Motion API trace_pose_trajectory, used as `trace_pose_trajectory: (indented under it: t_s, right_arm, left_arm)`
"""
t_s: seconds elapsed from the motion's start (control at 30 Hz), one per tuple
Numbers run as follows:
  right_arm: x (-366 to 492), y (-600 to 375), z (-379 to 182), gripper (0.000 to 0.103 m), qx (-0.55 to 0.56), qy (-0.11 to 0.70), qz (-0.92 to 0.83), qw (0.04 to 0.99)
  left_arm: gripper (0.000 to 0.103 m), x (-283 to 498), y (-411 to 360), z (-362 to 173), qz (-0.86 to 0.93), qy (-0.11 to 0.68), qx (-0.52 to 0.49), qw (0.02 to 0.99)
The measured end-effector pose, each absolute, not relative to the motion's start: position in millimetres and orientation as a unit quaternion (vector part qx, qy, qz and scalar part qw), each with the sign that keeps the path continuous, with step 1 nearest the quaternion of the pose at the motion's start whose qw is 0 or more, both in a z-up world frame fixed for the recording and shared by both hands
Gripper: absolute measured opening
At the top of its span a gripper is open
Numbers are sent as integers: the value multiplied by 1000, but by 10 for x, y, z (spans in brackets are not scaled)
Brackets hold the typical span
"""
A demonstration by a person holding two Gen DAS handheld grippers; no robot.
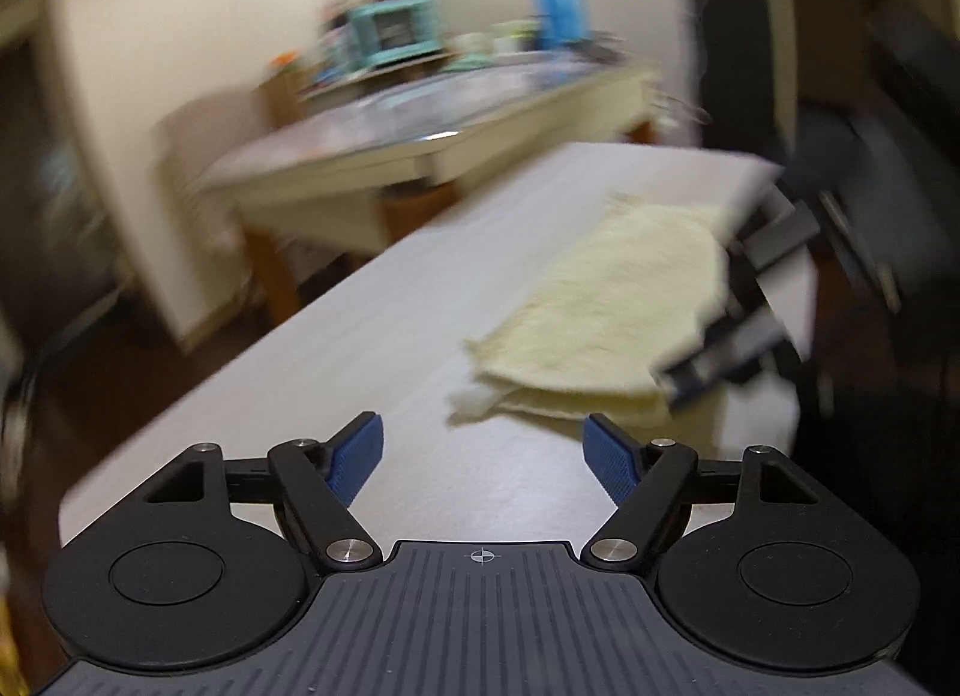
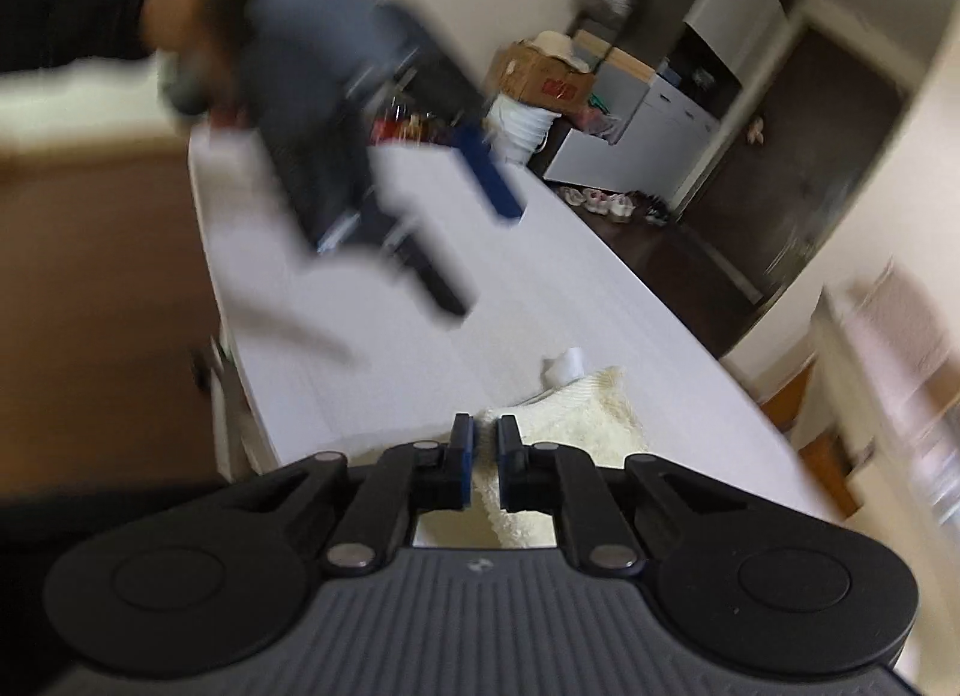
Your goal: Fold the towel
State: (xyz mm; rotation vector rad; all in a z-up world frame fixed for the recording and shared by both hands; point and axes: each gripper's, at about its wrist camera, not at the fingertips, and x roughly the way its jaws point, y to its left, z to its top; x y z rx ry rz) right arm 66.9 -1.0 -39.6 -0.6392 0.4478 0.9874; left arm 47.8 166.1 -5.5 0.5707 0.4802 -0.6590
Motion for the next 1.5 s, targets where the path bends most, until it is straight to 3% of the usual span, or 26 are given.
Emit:
trace_pose_trajectory:
  t_s: [0.2, 0.4, 0.47, 0.5, 0.53, 0.6, 0.73, 1.07, 1.5]
  right_arm:
    - [937, -415, 16, 8, -192, 251, 489, 813]
    - [926, -536, 116, 9, -187, 264, 506, 799]
    - [895, -561, 110, 9, -185, 267, 515, 793]
    - [867, -576, 111, 8, -183, 267, 518, 792]
    - [871, -585, 120, 9, -179, 268, 518, 792]
    - [863, -626, 112, 9, -169, 270, 520, 793]
    - [819, -759, 54, 8, -131, 273, 522, 797]
    - [1065, -1606, -72, 8, 78, 267, 464, 841]
    - [1600, -2345, -403, 8, 154, 274, 328, 891]
  left_arm:
    - [78, 440, 1282, -219, -370, 170, 415, 814]
    - [72, 418, 1115, -291, -402, 178, 483, 757]
    - [58, 411, 1060, -315, -412, 180, 505, 736]
    - [45, 407, 1032, -327, -417, 182, 516, 726]
    - [25, 404, 1004, -339, -422, 183, 526, 715]
    - [10, 396, 949, -363, -431, 185, 547, 693]
    - [10, 382, 838, -400, -448, 189, 587, 648]
    - [10, 956, 299, 191, -470, 205, 614, 601]
    - [14, 1859, -710, 90, -496, 217, 606, 583]
